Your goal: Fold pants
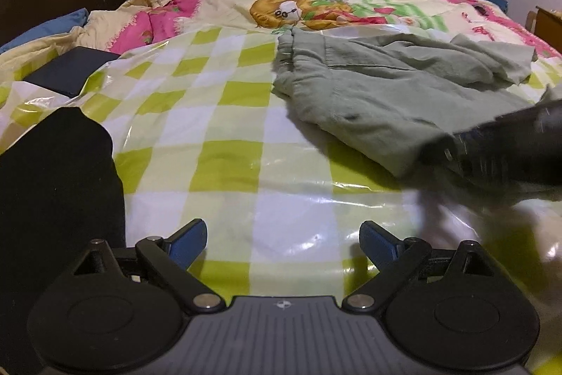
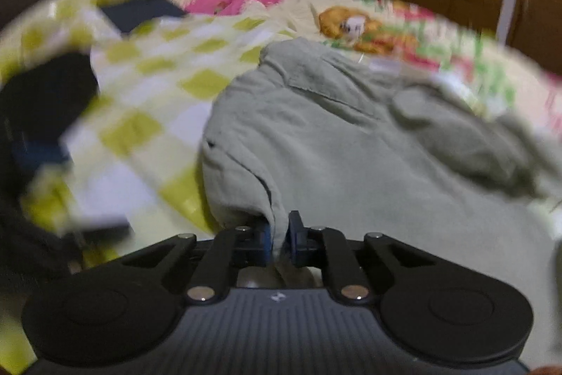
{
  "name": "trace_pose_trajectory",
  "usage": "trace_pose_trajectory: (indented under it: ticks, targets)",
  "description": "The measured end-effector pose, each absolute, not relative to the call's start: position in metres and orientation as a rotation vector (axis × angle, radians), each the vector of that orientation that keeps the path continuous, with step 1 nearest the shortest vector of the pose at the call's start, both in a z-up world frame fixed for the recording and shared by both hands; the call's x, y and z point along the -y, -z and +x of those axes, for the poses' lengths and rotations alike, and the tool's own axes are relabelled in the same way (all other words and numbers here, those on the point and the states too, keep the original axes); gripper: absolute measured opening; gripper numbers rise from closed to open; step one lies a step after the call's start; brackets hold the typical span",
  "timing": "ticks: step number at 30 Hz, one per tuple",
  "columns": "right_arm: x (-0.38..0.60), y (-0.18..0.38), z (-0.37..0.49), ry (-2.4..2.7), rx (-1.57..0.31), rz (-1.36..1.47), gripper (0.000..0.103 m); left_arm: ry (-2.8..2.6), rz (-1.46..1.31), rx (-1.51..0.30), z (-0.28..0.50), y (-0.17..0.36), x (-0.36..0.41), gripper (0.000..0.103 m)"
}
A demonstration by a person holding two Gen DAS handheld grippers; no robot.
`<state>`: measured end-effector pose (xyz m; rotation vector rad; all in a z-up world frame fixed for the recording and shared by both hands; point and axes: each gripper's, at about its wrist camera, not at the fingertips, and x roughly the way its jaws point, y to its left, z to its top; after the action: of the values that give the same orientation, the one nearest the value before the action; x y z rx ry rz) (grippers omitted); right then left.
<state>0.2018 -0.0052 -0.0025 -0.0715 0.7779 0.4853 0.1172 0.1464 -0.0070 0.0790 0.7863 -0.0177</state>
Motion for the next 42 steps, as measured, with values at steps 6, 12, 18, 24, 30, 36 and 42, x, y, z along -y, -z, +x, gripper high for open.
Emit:
trace_pose_trajectory:
  ticks: [6, 12, 18, 24, 30, 36, 42]
  targets:
    - [0.006, -0.044, 0.186, -0.703, -0.795, 0.241, 0.009, 0.026, 0.146, -0.734, 0.108, 0.01, -0.141, 0.103]
    - [-0.008, -0.052, 0.166, -0.841, -0.831, 0.305, 0.009, -0.114, 0.202, -0.606, 0.113, 0.006, -0.14, 0.103]
    - [0.003, -0.04, 0.146, -0.808, -0.856, 0.145, 0.024, -0.293, 0.218, -0.615, 0.103, -0.005, -0.182, 0.103]
    - [0.023, -0.031, 0.123, -0.758, -0.854, 0.12, 0.042, -0.431, 0.303, -0.601, 0.091, -0.007, -0.185, 0.103]
    - [0.079, -0.038, 0.114, -0.616, -0.819, 0.141, 0.055, -0.467, 0.33, -0.577, 0.08, -0.024, -0.177, 0.103]
    - [0.173, -0.035, 0.103, -0.332, -0.793, 0.193, 0.055, -0.398, 0.4, -0.481, 0.069, -0.048, -0.125, 0.103]
    - [0.298, -0.025, 0.105, 0.038, -0.74, 0.37, 0.055, -0.173, 0.385, -0.481, 0.084, -0.048, -0.049, 0.103]
